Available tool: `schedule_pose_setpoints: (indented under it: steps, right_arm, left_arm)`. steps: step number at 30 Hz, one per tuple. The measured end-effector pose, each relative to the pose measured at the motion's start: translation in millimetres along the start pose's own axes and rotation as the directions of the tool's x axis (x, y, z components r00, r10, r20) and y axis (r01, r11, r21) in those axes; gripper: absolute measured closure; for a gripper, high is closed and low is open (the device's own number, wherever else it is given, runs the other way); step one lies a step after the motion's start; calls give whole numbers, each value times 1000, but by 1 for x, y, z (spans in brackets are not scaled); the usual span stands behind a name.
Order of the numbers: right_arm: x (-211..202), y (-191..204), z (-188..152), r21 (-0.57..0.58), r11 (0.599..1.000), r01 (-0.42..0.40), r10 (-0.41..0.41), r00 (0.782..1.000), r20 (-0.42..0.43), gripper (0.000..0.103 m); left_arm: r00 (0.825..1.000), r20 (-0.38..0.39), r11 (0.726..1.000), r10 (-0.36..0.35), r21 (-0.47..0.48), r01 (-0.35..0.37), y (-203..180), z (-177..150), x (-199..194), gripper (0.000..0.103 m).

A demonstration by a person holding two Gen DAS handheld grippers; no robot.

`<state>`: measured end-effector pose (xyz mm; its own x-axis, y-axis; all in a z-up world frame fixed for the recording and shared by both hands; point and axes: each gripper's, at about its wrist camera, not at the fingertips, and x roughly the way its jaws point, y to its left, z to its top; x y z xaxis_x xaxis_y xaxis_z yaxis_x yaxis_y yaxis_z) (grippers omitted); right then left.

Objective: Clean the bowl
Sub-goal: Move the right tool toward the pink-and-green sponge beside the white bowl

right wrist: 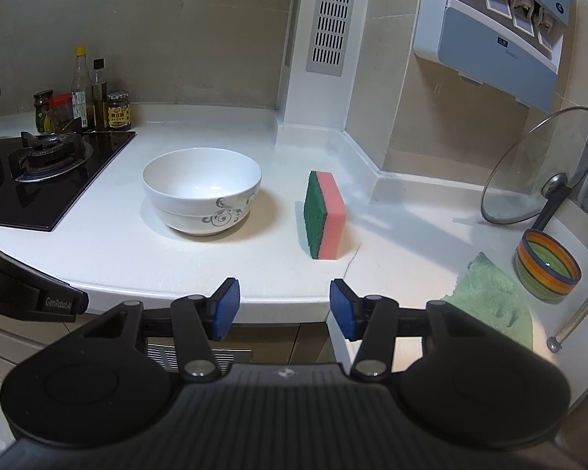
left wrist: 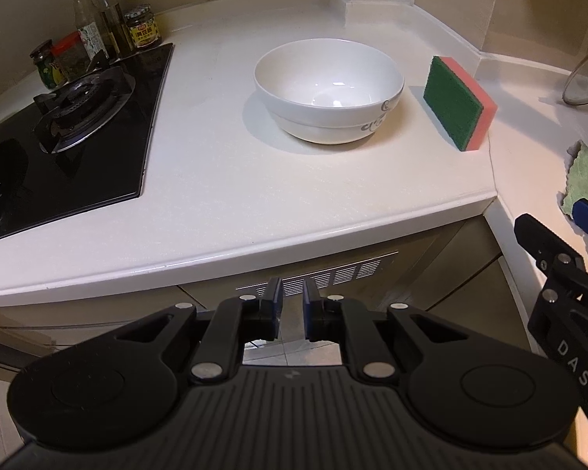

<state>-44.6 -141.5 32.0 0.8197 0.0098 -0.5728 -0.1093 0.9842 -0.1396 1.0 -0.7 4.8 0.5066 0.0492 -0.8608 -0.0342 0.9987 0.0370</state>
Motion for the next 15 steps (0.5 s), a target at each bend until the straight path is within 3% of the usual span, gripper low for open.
schedule_pose_setpoints:
  steps: [15]
  right_arm:
    - [9, -5, 3, 24, 999, 44, -43, 999, -30, 57]
  left_arm:
    - [1000, 20, 1000, 2, -5, -2, 3, -6, -8, 92]
